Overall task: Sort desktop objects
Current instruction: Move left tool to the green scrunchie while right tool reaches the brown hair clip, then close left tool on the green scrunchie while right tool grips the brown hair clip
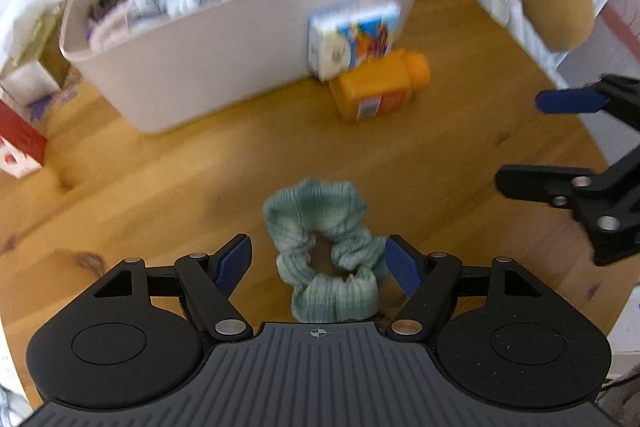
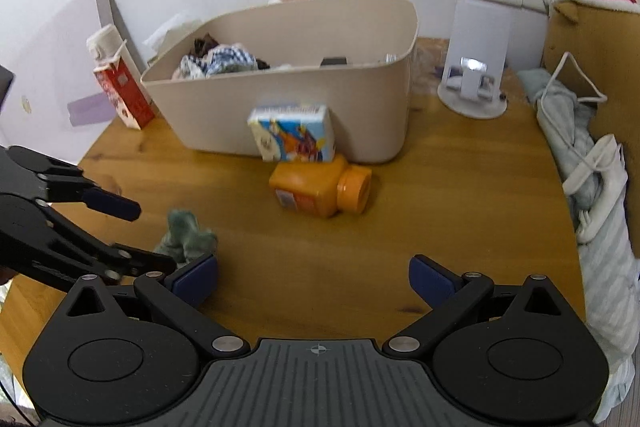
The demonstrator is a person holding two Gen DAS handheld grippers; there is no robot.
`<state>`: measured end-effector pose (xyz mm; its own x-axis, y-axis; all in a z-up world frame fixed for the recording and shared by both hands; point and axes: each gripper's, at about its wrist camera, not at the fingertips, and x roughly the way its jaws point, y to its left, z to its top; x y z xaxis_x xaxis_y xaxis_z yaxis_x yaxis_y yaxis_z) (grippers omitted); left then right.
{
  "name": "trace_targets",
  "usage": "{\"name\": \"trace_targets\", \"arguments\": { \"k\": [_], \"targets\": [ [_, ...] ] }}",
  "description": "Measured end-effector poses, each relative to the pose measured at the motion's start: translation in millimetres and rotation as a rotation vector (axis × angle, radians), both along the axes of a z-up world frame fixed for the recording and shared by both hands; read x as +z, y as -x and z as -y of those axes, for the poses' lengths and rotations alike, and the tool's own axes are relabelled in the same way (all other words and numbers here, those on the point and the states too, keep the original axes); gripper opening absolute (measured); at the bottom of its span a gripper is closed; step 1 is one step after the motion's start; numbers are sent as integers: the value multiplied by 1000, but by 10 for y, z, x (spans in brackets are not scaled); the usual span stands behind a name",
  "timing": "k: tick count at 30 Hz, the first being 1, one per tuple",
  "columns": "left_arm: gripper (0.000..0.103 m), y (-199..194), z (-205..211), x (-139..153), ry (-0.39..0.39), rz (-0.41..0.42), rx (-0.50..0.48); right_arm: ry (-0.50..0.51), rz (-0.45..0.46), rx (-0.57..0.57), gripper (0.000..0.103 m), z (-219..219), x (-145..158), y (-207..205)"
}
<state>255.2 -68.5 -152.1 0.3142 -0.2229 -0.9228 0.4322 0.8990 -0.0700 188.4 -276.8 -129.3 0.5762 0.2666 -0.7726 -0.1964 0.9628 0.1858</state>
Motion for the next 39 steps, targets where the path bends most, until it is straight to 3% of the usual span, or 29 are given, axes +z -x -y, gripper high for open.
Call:
{"name": "trace_targets", "arguments": {
  "k": [5, 7, 8, 11, 14, 34, 39],
  "targets": [
    [75, -21, -20, -208, 17, -78, 52, 14, -18, 1, 103, -11, -97, 25],
    [64, -26, -31, -257, 32, -98, 64, 11, -31, -7, 103, -15, -144, 34],
    [51, -34, -47, -284, 55, -118, 68, 10, -35, -8, 103, -17, -162, 39],
    [31, -59, -105, -273, 113, -123, 98, 10, -45, 1, 103, -48, -206, 50],
    [22, -79, -169, -227, 133, -98, 132, 6, -58, 29, 103, -103, -239, 61],
    [19, 178, -687, -39, 106, -44, 219, 21, -94, 321, 102, -879, -353, -2],
    [19, 228, -678, -57, 87, -39, 213, 54, -102, 368, 85, -984, -384, -13]
  ]
}}
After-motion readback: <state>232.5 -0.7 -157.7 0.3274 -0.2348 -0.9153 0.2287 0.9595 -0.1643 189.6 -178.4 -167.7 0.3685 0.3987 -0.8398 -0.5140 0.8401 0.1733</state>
